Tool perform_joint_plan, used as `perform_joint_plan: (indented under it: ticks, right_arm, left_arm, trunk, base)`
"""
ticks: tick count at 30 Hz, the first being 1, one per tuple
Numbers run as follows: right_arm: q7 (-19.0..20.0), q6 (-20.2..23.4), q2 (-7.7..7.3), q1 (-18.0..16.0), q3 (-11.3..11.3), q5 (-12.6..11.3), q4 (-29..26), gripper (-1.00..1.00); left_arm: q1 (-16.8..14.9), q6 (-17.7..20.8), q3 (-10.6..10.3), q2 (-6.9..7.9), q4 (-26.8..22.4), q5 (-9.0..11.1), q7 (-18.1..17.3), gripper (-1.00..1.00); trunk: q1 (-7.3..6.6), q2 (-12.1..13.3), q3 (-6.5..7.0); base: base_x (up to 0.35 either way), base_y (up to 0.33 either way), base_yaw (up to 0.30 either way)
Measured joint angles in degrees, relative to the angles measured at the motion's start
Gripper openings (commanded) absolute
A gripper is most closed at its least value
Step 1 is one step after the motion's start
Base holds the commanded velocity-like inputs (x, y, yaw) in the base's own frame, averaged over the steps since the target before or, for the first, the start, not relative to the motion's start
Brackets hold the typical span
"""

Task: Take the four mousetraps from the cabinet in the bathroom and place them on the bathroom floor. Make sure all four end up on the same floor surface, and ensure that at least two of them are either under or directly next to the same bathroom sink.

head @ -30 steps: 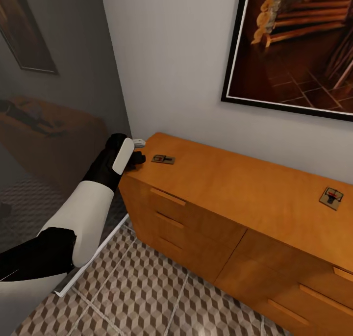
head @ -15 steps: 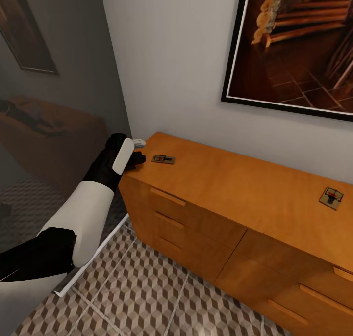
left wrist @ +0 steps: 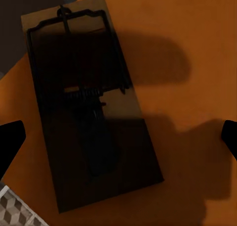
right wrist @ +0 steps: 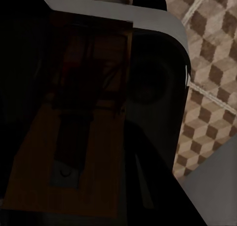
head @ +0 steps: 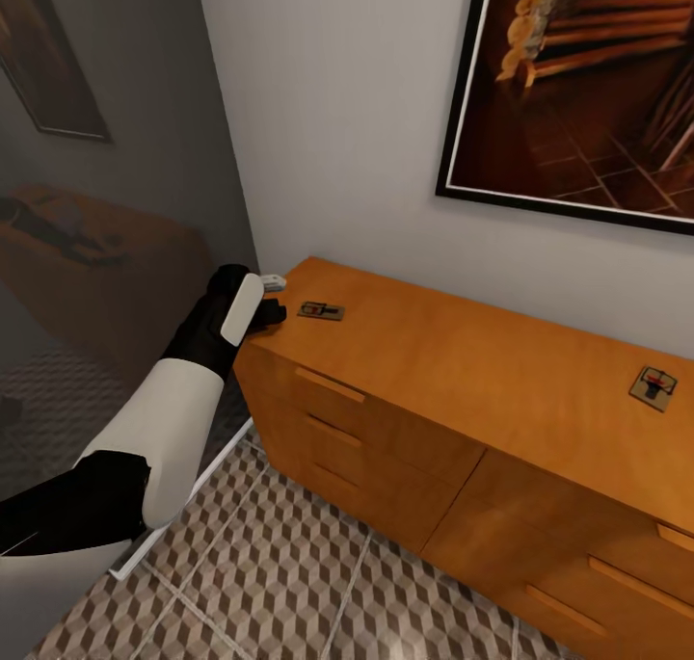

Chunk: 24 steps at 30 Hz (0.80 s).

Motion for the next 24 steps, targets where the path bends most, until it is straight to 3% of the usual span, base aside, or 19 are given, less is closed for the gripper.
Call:
perform_joint_plan:
  ticks: [24]
  right_arm:
    - [0.0, -0.03, -0.11, 0.0, 0.0, 0.0, 0.0, -1.0]
  left_arm:
    - [0.04, 0.0, -0.09, -0.06, -1.1, -0.13, -0.02, 1.0]
  trunk:
    - [0.0, 0.0, -0.55]
  base:
    - [0.0, 0.0, 0.0]
